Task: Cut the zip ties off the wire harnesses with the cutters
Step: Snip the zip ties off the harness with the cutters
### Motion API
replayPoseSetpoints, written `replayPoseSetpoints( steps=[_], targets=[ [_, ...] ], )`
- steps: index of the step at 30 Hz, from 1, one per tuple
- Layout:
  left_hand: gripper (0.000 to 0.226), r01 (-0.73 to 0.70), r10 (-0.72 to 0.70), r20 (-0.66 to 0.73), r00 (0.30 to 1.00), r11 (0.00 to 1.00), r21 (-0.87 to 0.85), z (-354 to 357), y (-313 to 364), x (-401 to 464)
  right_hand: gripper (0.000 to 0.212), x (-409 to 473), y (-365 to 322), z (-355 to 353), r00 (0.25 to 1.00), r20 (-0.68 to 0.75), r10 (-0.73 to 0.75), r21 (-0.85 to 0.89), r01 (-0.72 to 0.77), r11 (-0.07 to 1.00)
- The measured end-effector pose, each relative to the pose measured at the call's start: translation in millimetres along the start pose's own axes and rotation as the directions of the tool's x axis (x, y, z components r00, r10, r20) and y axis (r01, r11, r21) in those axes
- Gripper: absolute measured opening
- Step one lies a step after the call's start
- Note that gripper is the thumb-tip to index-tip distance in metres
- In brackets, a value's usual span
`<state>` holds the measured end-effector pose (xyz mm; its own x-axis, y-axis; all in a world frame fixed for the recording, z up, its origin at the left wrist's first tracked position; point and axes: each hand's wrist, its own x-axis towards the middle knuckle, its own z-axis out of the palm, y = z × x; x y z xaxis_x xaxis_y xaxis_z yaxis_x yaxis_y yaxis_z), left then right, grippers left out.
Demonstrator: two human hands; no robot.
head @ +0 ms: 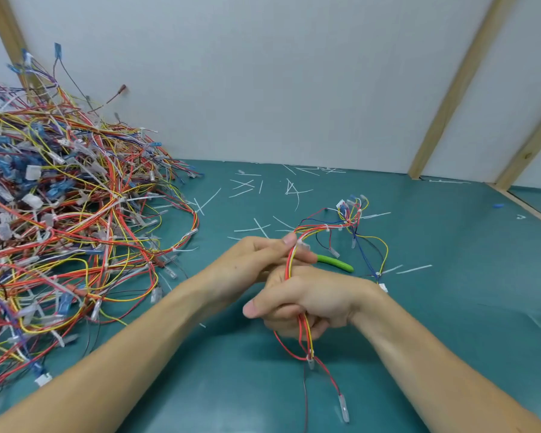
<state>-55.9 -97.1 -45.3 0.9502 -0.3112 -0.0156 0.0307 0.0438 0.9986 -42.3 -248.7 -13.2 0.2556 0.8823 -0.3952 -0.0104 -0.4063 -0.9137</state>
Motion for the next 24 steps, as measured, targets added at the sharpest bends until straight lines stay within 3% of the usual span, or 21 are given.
replayPoseSetpoints(
  steps=[3, 6, 8, 10, 11, 13, 15, 17, 19, 21, 24],
  targets=[
    [0.021, -0.133, 0.121, -0.083, 0.989, 0.977, -0.167, 2.1, 6.4, 0.0, 0.056, -2.5, 1.1, -6.0, 0.999, -0.05, -0.011, -0.03, 0.009, 1.0],
    [0.016, -0.234, 0.177, -0.196, 0.964, 0.918, -0.32, -7.9, 17.4, 0.9, 0.038, -17.4, 1.7, -28.8, 0.986, -0.151, -0.07, -0.011, 0.069, 0.998],
    [0.015, -0.272, 0.207, -0.207, 0.956, 0.889, -0.368, -14.0, 23.6, -0.9, 0.061, -29.7, 5.8, -52.6, 0.967, -0.221, -0.124, 0.11, 0.151, 0.982],
    [0.018, -0.284, 0.237, -0.187, 0.953, 0.914, -0.29, -15.7, 25.6, -4.6, 0.089, -34.9, 9.5, -73.6, 0.904, -0.421, -0.073, 0.301, 0.216, 0.929],
    [0.02, -0.278, 0.249, -0.164, 0.955, 0.943, -0.184, -13.8, 25.3, -6.4, 0.091, -33.5, 12.5, -81.8, 0.849, -0.528, -0.021, 0.379, 0.257, 0.889],
    [0.021, -0.26, 0.265, -0.069, 0.962, 0.963, 0.071, -2.4, 21.1, -7.8, 0.076, -24.2, 16.5, -91.0, 0.718, -0.692, 0.074, 0.453, 0.353, 0.819],
    [0.021, -0.238, 0.237, 0.033, 0.971, 0.942, 0.237, 14.1, 12.4, -6.7, 0.051, -13.6, 19.2, -93.4, 0.602, -0.792, 0.101, 0.402, 0.389, 0.829],
    [0.018, -0.186, 0.181, 0.047, 0.982, 0.928, 0.321, 27.4, 5.9, -5.1, 0.03, -3.3, 18.9, -94.1, 0.474, -0.875, 0.097, 0.299, 0.373, 0.879],
    [0.018, -0.132, 0.132, 0.023, 0.991, 0.925, 0.356, 31.1, 4.4, -3.4, 0.022, 3.5, 14.1, -100.0, 0.308, -0.949, 0.064, 0.176, 0.352, 0.919],
    [0.021, -0.049, 0.046, 0.016, 0.999, 0.957, 0.286, 29.0, 7.3, -1.8, 0.028, 4.5, 4.0, -113.6, 0.172, -0.985, 0.011, 0.067, 0.326, 0.943],
    [0.03, 0.074, -0.078, 0.019, 0.997, 0.984, 0.16, 32.0, 11.0, 1.4, 0.044, -1.8, -13.4, -150.2, -0.01, -0.995, -0.103, -0.103, 0.132, 0.986]
  ],
)
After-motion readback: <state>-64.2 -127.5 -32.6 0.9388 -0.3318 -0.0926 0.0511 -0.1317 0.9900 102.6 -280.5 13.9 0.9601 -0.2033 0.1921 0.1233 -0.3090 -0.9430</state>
